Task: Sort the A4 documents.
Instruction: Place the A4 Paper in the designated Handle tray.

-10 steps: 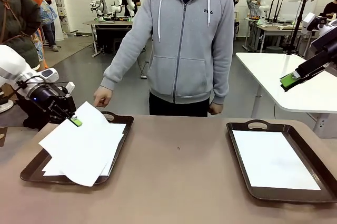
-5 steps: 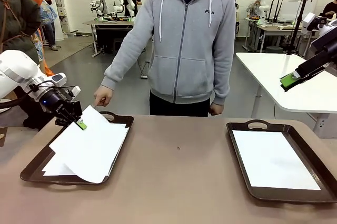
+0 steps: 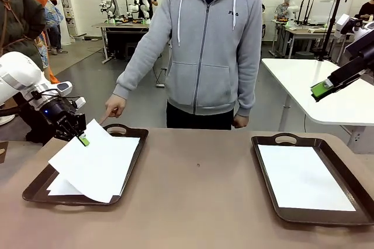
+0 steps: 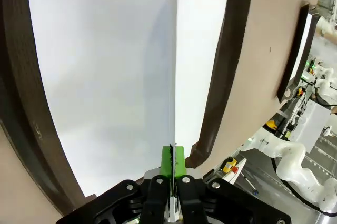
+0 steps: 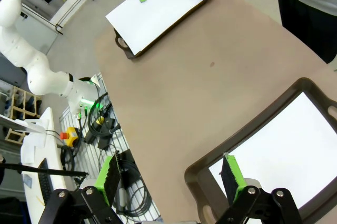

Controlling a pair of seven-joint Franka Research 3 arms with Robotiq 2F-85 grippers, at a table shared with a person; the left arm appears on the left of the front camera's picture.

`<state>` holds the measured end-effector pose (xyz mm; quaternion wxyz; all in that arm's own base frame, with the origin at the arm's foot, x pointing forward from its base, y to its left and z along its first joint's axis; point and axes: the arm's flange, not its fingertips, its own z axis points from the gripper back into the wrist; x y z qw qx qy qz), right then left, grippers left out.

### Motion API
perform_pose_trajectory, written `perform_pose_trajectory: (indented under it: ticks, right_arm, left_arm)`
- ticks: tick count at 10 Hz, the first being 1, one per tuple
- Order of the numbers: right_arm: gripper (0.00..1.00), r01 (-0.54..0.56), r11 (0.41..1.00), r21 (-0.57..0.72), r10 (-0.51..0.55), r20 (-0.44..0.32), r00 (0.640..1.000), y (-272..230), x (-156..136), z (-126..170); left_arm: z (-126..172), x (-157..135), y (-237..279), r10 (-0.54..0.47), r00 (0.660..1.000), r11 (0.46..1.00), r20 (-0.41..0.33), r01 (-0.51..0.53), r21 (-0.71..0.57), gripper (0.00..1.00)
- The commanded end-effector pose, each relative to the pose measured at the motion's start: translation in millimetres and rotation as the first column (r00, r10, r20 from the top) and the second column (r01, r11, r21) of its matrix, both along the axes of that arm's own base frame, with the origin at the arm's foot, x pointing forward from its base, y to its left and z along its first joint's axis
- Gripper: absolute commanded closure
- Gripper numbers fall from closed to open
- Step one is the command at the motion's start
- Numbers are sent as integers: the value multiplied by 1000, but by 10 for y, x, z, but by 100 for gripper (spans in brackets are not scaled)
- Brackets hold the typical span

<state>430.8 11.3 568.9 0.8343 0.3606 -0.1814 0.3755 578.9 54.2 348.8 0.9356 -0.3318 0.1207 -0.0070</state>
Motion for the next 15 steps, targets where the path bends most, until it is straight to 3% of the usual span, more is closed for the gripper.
perform_pose_trajectory:
  ticks: [1, 6, 10, 11, 12, 13, 14, 15]
  right_arm:
    - [0, -1, 1000, 15, 1, 4, 1000, 9, -3, -18]
    - [0, -1, 1000, 15, 1, 4, 1000, 9, -3, -18]
    - [0, -1, 1000, 15, 1, 4, 1000, 9, -3, -18]
    - [0, -1, 1000, 15, 1, 4, 1000, 9, -3, -18]
    - [0, -1, 1000, 15, 1, 4, 1000, 9, -3, -18]
    - [0, -1, 1000, 15, 1, 4, 1000, 9, -3, -18]
    - [0, -1, 1000, 15, 1, 4, 1000, 9, -3, -18]
    - [0, -1, 1000, 15, 1, 4, 1000, 9, -3, -18]
  left_arm:
    - [-60, 112, -76, 0, 1000, 998, -22, 1, 63, 99]
    - [-111, 150, -88, 56, 998, 979, -7, -53, 195, 99]
    - [-127, 181, -58, 49, 999, 979, -23, -43, 201, 99]
    - [-117, 199, -59, 35, 999, 978, -30, -28, 205, 84]
    - [-106, 210, -56, 30, 999, 977, -29, -23, 214, 79]
    - [-91, 214, -54, 31, 999, 976, -27, -24, 218, 64]
    - [-80, 211, -38, 33, 999, 974, -30, -25, 227, 59]
    - [-74, 200, -28, 38, 999, 972, -29, -30, 235, 44]
